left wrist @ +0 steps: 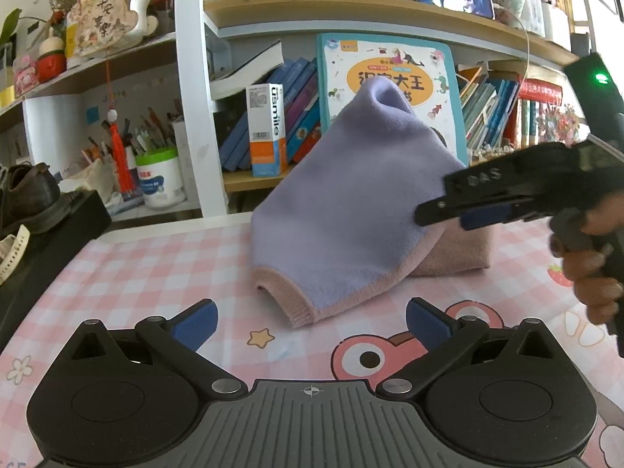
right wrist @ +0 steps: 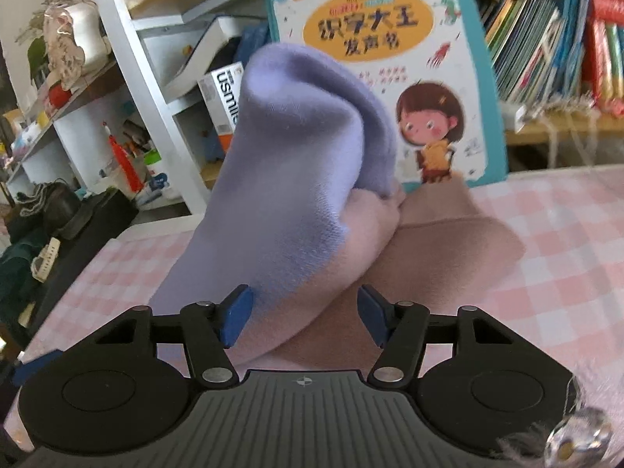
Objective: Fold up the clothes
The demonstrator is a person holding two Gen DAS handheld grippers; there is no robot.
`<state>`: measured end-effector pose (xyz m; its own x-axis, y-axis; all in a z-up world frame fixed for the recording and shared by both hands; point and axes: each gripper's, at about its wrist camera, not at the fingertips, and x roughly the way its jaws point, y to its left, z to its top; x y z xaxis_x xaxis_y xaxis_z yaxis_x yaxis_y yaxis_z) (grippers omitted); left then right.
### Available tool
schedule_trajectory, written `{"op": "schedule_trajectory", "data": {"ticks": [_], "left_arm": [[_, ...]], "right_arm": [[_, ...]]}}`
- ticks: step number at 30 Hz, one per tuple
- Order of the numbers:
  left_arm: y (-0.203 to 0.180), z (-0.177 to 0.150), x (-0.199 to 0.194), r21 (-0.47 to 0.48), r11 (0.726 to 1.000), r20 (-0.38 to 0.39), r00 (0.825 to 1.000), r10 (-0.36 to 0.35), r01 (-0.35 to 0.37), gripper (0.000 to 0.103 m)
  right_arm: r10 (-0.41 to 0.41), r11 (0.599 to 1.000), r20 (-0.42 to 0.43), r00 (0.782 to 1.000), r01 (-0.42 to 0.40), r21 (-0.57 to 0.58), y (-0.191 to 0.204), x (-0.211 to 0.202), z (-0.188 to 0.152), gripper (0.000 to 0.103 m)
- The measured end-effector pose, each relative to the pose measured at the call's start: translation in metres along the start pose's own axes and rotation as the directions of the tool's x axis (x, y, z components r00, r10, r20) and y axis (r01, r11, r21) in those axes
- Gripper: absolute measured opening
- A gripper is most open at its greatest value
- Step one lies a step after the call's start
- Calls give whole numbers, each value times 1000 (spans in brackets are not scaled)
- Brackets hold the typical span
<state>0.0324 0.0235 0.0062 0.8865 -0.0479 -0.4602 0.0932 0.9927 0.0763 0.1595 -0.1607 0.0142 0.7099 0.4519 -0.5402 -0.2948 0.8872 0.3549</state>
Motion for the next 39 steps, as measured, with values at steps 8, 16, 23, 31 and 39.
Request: {"op": "schedule_trajectory", "data": {"ticks": [8, 16, 23, 31, 39], "left_arm": [[2, -1, 2, -4, 1000, -8, 1000, 22, -22, 103], [-3, -5, -8, 7, 1000, 10, 1000, 18, -18, 103], [-4, -7, -20, -25, 999, 49, 998, 25, -24, 103], [-1, -6, -40, -63, 998, 116, 993, 4, 3, 22], [17, 4, -48, -80, 996, 133, 990, 46, -35, 19]], "right_arm": [[29, 999, -80, 996, -26, 32, 6, 23, -3, 30], [214, 973, -43, 976, -209, 101, 13, -18, 10, 9], [377, 920, 130, 917, -387, 57, 38, -97, 35, 9], [413, 911, 266, 871, -397, -114, 64, -165, 35, 0], [119, 916, 161, 980, -46, -398, 71, -150, -8, 36]]}}
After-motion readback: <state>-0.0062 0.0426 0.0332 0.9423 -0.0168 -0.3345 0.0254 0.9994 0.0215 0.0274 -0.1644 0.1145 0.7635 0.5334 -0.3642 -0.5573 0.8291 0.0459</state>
